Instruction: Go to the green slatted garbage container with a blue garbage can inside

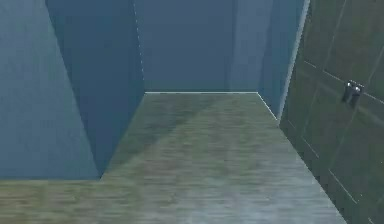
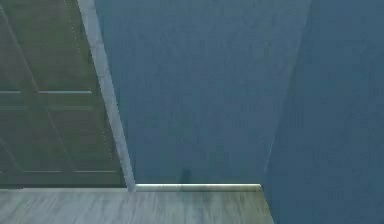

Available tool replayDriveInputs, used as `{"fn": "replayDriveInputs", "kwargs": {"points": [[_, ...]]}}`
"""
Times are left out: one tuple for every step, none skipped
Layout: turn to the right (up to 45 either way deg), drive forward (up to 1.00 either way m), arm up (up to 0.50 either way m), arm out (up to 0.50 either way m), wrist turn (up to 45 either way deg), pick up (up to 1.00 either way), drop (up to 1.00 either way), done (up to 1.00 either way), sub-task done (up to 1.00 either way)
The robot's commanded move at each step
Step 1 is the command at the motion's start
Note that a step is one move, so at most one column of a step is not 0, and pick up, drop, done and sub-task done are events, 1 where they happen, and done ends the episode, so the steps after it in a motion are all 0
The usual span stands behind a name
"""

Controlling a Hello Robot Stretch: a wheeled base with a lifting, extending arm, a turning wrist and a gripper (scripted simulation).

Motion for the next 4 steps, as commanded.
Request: {"fn": "replayDriveInputs", "kwargs": {"points": [[-45.0,0.0,0.0,0.0,0.0,0.0,0.0,0.0,0.0],[-45.0,0.0,0.0,0.0,0.0,0.0,0.0,0.0,0.0],[0.0,1.0,0.0,0.0,0.0,0.0,0.0,0.0,0.0],[0.0,1.0,0.0,0.0,0.0,0.0,0.0,0.0,0.0]]}}
